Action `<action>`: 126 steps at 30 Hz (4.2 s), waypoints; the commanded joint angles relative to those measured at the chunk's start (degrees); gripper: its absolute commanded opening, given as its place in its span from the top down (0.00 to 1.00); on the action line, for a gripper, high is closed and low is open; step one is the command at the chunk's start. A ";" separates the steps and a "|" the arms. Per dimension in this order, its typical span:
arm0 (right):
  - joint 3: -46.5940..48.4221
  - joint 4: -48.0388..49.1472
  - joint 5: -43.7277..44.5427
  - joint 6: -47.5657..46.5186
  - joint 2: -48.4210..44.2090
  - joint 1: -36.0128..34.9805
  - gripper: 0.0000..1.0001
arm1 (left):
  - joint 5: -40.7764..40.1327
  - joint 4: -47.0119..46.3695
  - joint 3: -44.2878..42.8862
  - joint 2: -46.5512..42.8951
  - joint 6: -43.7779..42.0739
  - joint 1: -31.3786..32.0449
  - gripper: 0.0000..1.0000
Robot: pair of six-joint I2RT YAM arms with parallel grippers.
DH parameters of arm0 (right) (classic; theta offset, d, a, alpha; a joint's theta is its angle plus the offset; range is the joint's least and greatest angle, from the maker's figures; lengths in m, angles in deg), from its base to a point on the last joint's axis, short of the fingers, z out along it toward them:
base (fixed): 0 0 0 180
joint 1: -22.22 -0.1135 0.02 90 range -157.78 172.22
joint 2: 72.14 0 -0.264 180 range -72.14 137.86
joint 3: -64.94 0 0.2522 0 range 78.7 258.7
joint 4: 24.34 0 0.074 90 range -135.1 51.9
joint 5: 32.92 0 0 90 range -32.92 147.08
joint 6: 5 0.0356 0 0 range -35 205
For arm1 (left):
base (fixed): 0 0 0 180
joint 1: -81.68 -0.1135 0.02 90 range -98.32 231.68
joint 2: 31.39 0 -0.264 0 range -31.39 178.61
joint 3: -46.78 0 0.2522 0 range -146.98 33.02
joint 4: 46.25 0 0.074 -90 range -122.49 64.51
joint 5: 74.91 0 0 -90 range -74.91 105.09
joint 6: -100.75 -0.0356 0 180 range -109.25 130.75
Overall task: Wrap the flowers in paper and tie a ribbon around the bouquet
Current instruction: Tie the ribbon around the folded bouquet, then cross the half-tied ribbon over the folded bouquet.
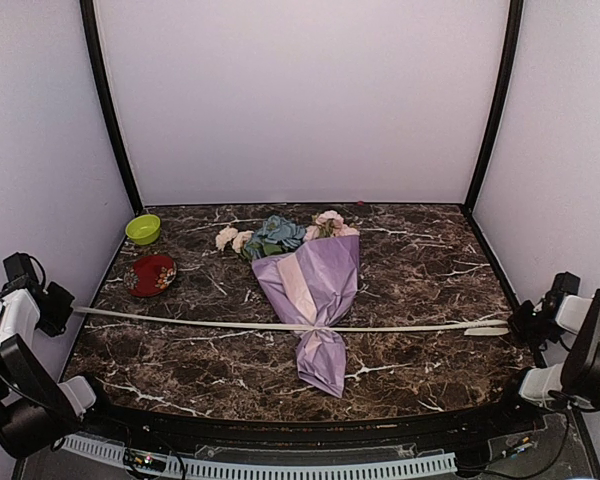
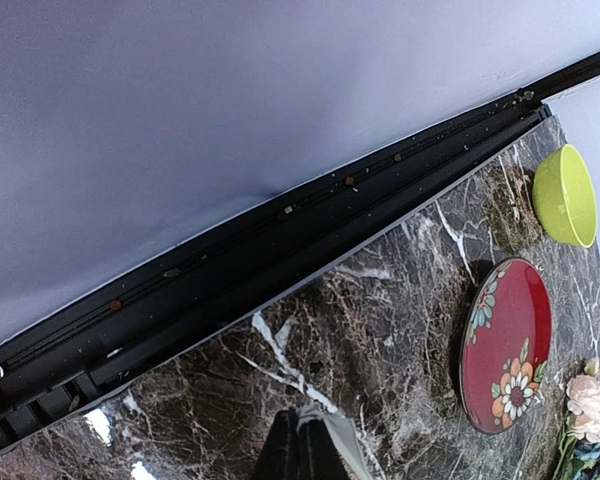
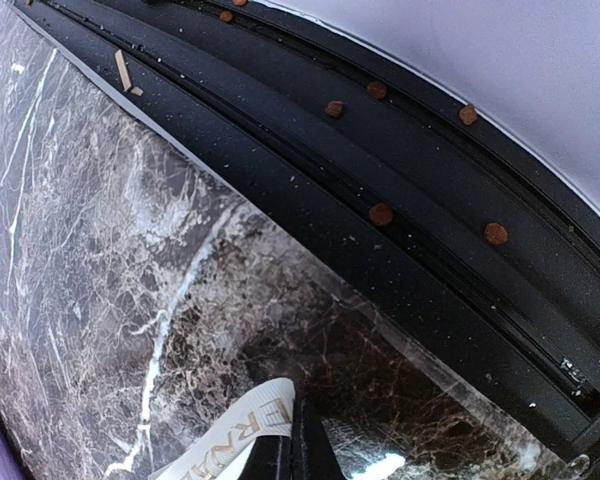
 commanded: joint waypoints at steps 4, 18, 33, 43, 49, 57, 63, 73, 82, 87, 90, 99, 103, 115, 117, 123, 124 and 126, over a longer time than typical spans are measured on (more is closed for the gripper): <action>1.71 6.07 6.92 0.21 -0.87 3.70 1.00 | -9.71 -5.63 0.12 -0.17 4.19 -4.81 1.00; 6.70 2.85 10.60 4.65 -5.81 -20.56 1.00 | 10.42 -15.06 2.47 -0.34 3.26 7.57 1.00; 20.64 -15.44 17.73 6.92 7.98 -53.46 0.37 | 9.93 -0.94 -3.67 -6.84 -4.84 23.71 0.56; 35.22 -26.42 23.95 4.69 15.74 -62.96 0.09 | -0.40 2.98 -7.48 -10.26 -8.12 56.43 0.06; 37.66 -23.36 17.36 3.25 17.65 -66.49 0.10 | 1.65 -1.68 -13.83 10.25 -25.27 82.31 0.31; 34.81 -18.57 12.01 3.45 18.00 -69.34 0.13 | 5.88 -19.21 -11.12 30.63 -42.27 87.52 0.11; 33.60 -16.05 9.59 2.58 19.50 -70.04 0.14 | 1.40 -27.21 -12.11 40.77 -46.05 87.71 0.06; 33.71 -15.42 8.98 1.36 21.18 -70.29 0.16 | -3.41 -29.63 -15.98 49.57 -45.83 88.75 0.29; 33.12 -12.99 5.43 0.74 19.96 -70.49 0.16 | -2.91 -33.89 -11.16 44.66 -44.51 88.75 1.00; 32.21 -6.34 -0.88 0.75 18.56 -71.83 0.17 | -2.84 -37.40 -8.92 37.37 -42.48 88.80 1.00; 32.20 -0.78 -5.24 0.54 18.37 -73.92 0.19 | -0.12 -39.33 -8.33 33.22 -41.14 88.84 1.00; 30.15 36.15 -27.77 5.82 23.24 -79.57 0.28 | 8.27 -43.77 -9.38 28.91 -38.28 91.74 1.00; 32.29 43.57 -31.02 8.75 31.12 -80.12 0.34 | 7.96 -48.67 -8.03 30.06 -37.04 92.79 1.00; 37.20 41.67 -38.49 6.31 41.15 -82.63 0.68 | 6.32 -51.13 -8.23 32.48 -35.89 93.74 1.00; 37.06 42.74 -39.63 6.78 41.52 -82.97 0.76 | 5.98 -50.97 -8.33 32.63 -35.95 93.76 1.00; 35.59 43.43 -40.73 7.10 40.17 -82.98 0.70 | 4.78 -50.67 -8.03 32.76 -36.10 93.76 1.00; 35.49 43.18 -40.47 7.03 39.91 -82.94 0.69 | 4.76 -50.56 -8.03 32.82 -36.19 93.76 1.00; 35.56 42.93 -39.94 6.92 39.63 -82.96 0.77 | 4.86 -50.42 -7.99 32.91 -36.21 93.76 1.00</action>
